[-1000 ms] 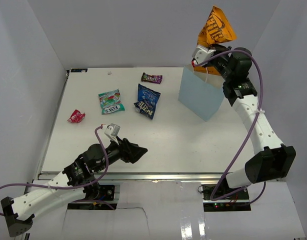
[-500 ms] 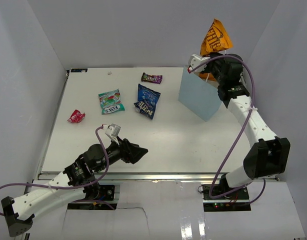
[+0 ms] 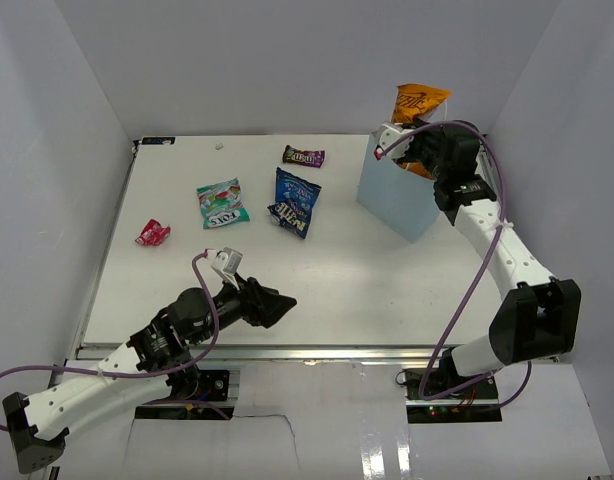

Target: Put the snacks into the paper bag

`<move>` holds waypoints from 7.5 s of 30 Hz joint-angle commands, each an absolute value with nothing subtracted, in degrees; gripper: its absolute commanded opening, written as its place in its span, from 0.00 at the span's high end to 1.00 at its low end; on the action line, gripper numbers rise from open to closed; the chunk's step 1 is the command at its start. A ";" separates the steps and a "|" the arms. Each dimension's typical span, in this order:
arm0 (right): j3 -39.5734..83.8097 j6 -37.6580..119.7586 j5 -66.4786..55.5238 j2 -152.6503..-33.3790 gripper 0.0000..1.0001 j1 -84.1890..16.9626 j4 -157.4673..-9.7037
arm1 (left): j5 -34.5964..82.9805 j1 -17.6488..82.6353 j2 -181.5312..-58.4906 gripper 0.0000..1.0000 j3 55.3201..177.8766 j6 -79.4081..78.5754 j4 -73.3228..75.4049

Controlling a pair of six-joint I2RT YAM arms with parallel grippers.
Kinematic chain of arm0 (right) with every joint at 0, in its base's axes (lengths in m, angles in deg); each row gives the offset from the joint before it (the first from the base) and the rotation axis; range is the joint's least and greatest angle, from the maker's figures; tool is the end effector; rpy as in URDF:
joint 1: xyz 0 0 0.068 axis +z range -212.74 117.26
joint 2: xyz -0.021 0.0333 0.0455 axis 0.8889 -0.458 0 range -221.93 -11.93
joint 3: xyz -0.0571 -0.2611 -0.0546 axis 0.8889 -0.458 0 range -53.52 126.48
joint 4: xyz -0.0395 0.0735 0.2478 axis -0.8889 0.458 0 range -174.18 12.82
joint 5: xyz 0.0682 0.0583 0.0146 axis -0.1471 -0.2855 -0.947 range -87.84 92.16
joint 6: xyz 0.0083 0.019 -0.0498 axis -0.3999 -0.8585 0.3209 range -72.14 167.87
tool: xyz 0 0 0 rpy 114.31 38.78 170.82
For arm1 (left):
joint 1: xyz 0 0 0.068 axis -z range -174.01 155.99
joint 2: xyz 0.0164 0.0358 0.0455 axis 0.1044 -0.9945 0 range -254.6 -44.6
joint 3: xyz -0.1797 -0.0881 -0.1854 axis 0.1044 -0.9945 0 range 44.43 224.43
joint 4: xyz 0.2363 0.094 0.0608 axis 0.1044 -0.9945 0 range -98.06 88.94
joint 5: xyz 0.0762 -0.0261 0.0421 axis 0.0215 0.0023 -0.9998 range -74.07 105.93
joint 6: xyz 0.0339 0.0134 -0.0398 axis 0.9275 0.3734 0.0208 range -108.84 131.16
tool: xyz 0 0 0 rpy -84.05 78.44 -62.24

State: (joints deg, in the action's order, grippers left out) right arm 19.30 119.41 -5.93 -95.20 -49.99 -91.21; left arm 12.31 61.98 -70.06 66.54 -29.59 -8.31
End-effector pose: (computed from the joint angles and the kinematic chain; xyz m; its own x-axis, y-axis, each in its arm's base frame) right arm 0.3402 0.0820 0.3837 0.3188 -0.8907 -0.3240 -0.1678 0.2834 -0.9442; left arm 0.0787 -0.1127 0.2524 -0.5952 -0.2826 -0.7522 0.5333 0.5614 -0.6328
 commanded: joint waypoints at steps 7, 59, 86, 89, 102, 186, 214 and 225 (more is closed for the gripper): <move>22.24 108.96 -9.17 -91.83 0.51 -50.87 -88.05 | 13.03 61.98 -69.92 0.20 65.96 -29.09 -6.95; 5.81 72.47 -43.63 -86.20 0.07 -43.32 -53.68 | 32.28 23.48 -166.51 0.07 146.47 -3.43 -28.40; 8.10 34.26 -30.62 -90.42 0.02 -41.39 -68.52 | 52.58 28.40 -119.59 1.00 86.46 -14.23 7.02; 4.24 29.60 -34.29 -89.72 0.04 -38.41 -74.83 | 52.66 30.51 -111.43 1.00 81.19 -18.26 10.69; 3.18 24.49 -50.04 -91.83 0.05 -33.30 -91.12 | 49.51 37.63 -99.98 1.00 73.08 -26.54 14.67; 38.95 78.98 -26.14 -109.58 0.92 -59.31 -55.09 | 23.22 38.60 -74.22 0.17 70.53 -26.98 -9.59; 64.80 69.74 -33.91 -104.67 0.07 -65.03 -49.38 | 14.51 21.93 -110.95 0.02 96.89 -28.74 -21.53; 34.73 82.75 -47.94 -86.82 0.06 -52.74 -48.50 | 18.74 6.09 -139.04 0.02 113.13 -24.18 -24.17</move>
State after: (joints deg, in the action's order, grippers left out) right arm 36.46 79.28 -45.39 -88.42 -55.14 -49.37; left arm 17.62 7.58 -134.36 107.52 -27.93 -22.80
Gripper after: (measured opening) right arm 0.941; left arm 0.976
